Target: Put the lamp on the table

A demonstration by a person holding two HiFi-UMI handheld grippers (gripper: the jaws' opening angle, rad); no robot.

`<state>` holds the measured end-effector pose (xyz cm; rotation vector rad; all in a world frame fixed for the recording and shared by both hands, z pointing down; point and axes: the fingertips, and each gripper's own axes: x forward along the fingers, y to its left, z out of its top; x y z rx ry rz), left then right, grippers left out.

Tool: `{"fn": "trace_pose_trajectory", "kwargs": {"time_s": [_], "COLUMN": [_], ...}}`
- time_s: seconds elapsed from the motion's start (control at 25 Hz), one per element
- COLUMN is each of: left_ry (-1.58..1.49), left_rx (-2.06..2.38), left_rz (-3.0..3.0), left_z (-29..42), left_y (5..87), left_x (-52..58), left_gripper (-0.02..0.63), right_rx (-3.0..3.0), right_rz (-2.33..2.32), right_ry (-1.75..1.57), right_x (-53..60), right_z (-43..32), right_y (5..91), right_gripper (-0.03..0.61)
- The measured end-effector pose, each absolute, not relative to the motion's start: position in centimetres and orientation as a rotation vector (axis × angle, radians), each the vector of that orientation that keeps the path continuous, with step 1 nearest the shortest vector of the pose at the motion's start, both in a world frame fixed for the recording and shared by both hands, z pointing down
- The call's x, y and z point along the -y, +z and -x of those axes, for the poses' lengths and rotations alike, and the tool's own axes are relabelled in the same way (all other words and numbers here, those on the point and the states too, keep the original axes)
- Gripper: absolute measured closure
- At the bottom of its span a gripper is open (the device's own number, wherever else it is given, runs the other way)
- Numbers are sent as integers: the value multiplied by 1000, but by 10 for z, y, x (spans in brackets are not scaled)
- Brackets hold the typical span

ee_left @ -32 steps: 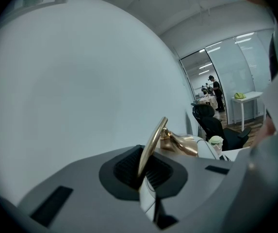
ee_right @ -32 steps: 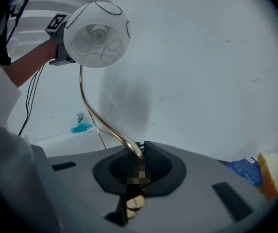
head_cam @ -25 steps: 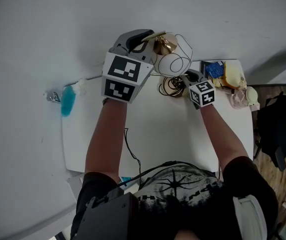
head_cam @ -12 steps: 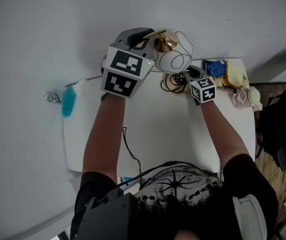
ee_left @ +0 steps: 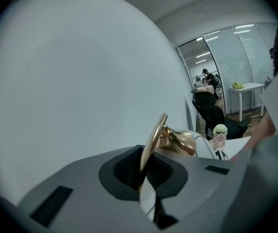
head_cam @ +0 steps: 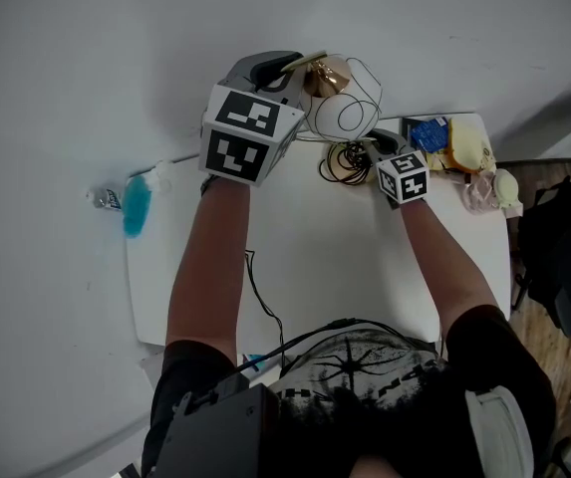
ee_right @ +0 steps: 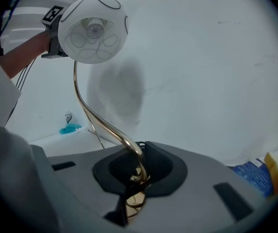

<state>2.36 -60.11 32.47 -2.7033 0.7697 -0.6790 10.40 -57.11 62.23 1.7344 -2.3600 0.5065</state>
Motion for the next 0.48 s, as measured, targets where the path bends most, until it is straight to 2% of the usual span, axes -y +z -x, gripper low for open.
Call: {"fn": "trace_pose_trajectory", "kwargs": {"time_s": [0.12, 0.2, 0.24, 0.48], "left_ry": [-681, -688, -687, -683], "left_rx": [-770, -770, -769, -762], "left_rz": [2702, 2700, 2698, 2694], "left_z": [-25, -24, -24, -25], "left_y": [326, 326, 326, 324], "left_x": [601, 602, 601, 600], "left_gripper": [598, 598, 598, 598], "right_rx": [2333, 2317, 2312, 2302], "right_rz": [-1726, -1703, -1693, -1678], "right_ry": [525, 522, 516, 496], "right_x": [570, 570, 569, 561], "right_z": [-103, -100, -98, -98], "right_y": [625, 625, 624, 618], "right_gripper": [542, 422, 401, 374]}}
